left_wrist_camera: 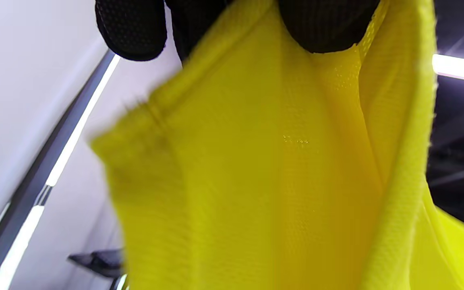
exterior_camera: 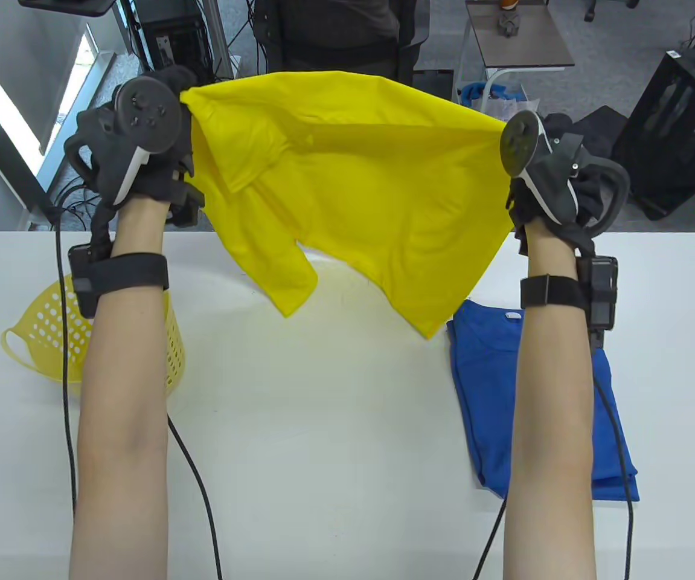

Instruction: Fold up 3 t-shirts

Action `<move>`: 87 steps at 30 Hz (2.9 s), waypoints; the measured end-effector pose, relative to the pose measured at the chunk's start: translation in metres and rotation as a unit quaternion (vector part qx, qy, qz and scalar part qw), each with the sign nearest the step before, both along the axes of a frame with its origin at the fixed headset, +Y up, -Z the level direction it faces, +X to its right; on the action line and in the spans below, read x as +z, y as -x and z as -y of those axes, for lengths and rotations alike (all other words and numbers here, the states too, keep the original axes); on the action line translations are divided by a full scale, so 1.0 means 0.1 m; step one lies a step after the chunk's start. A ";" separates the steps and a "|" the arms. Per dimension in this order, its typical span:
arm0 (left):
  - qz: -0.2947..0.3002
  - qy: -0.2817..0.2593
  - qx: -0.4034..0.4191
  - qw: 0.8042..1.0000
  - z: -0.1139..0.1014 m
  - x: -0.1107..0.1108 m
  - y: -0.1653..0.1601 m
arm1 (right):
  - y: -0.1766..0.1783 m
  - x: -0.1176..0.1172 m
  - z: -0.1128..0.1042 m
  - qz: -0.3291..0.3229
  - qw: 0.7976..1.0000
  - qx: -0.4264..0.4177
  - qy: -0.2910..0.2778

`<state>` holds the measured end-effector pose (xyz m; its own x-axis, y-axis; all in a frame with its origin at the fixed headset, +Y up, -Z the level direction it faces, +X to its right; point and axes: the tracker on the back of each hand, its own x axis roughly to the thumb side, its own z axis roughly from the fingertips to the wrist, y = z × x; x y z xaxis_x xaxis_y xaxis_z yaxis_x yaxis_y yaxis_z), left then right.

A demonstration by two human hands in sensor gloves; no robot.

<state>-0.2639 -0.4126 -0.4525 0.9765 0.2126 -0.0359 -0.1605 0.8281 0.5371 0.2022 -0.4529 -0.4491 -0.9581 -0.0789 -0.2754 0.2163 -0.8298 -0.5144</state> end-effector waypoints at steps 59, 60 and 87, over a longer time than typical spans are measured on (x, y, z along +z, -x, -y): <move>0.038 0.417 -0.188 0.888 3.43 1.69 0.76 | -1.22 1.87 2.64 -0.061 0.944 -0.068 0.318; 0.049 0.421 -0.179 0.888 3.47 1.68 0.79 | -1.24 1.87 2.73 -0.066 0.939 -0.082 0.326; 0.014 0.418 -0.149 0.896 3.54 1.68 0.76 | -0.97 1.90 3.00 -0.032 0.935 0.042 0.352</move>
